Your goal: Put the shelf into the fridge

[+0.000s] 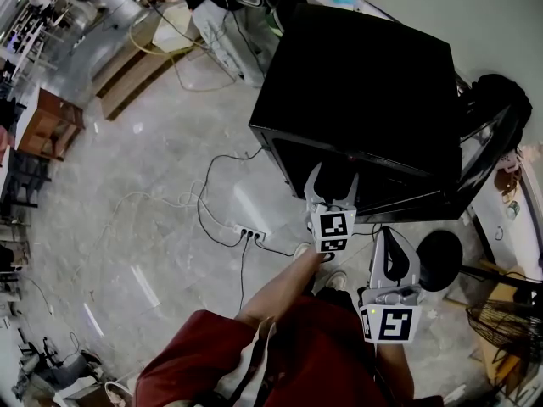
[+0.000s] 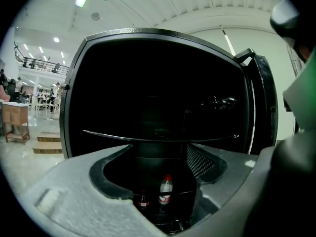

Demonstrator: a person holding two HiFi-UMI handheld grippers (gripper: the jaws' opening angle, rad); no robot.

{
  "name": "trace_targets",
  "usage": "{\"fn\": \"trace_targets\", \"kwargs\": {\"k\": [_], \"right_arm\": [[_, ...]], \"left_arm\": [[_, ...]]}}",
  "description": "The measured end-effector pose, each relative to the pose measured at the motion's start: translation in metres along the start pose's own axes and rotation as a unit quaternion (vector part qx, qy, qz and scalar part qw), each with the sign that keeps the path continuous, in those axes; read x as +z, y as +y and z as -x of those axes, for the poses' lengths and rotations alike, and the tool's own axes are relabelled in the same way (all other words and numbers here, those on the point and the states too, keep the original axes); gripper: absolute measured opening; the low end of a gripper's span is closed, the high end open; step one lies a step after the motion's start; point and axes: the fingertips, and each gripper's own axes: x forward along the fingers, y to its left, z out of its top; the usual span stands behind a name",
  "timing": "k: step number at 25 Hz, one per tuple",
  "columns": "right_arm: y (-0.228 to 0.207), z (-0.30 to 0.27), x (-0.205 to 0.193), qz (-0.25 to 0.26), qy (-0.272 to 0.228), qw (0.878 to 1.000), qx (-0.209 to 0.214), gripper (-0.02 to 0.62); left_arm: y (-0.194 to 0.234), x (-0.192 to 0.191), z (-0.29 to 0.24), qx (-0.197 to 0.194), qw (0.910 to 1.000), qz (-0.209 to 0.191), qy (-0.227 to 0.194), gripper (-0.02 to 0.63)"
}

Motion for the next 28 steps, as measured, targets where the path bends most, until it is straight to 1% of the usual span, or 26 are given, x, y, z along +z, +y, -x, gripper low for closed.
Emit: {"fn": "trace_targets", "kwargs": {"k": [13, 24, 28], "right_arm": [[0.001, 0.004, 0.002, -0.001, -0.002, 1.000, 0.004, 0.000], [0.002, 0.004, 0.003, 0.001, -0.003, 1.000, 0.001, 0.000], [0.001, 0.001, 0.002, 0.003, -0.003, 1.000, -0.003, 0.000]], "left_arm": [[-0.001, 0.014, 0.013, 0.009, 0.9997, -0.011, -0.021, 0.342], [0.001, 0.015, 0.005, 0.004, 0.9998, -0.013, -0.016, 0.342], [0.002, 0.016, -0.001, 0.002, 0.9996, -0.016, -0.022, 0.342]]}}
